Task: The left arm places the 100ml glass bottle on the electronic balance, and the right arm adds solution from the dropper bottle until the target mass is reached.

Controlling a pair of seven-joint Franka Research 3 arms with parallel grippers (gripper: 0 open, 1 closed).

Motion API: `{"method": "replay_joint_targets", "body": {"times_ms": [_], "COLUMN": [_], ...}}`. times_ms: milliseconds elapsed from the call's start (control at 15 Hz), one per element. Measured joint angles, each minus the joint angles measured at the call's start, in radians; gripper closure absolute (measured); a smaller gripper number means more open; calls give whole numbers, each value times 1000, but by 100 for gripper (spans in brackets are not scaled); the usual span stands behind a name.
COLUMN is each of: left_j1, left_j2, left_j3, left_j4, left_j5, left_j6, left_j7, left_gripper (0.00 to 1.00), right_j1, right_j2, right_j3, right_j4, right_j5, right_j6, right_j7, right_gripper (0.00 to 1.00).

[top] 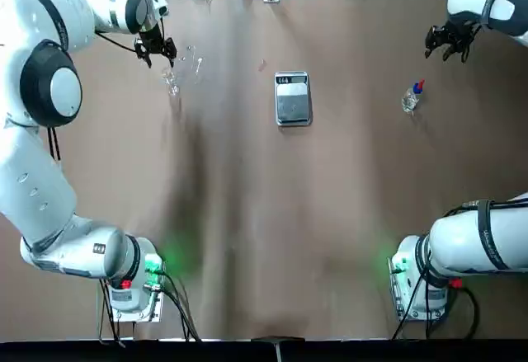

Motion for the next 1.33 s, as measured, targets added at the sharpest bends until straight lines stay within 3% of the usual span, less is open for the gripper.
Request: {"method": "replay_joint_targets", "body": {"times_ms": [267, 533, 800, 867, 1000, 1333], "left_j1": [0, -1, -2, -2, -2, 0], "left_j2": [32, 65, 82, 83, 84, 84], "left_j3": [-1, -9, -10, -10, -10, -10], "left_j4": [-1, -1, -1, -1, -1, -2], "left_j5": [0, 0, 0, 0, 0, 0], "left_j6": [26, 83, 90, 90, 90, 87], "left_j7": [0, 0, 0, 0, 0, 0], "left_gripper": [0, 3, 19, 19, 32, 33], "right_j1": [-1, -1, 1, 4, 6, 7], "right_j2": [26, 56, 69, 72, 82, 94], "right_j3": [0, 1, 5, 7, 9, 10], "right_j4": [-80, -96, -97, -97, -97, -97], "right_j5": [0, -1, -1, -1, -1, -1], "right_j6": [104, 115, 115, 115, 116, 121], "right_j7": [0, -1, -4, -5, -5, -7], "right_gripper": [33, 34, 38, 39, 41, 51]}}
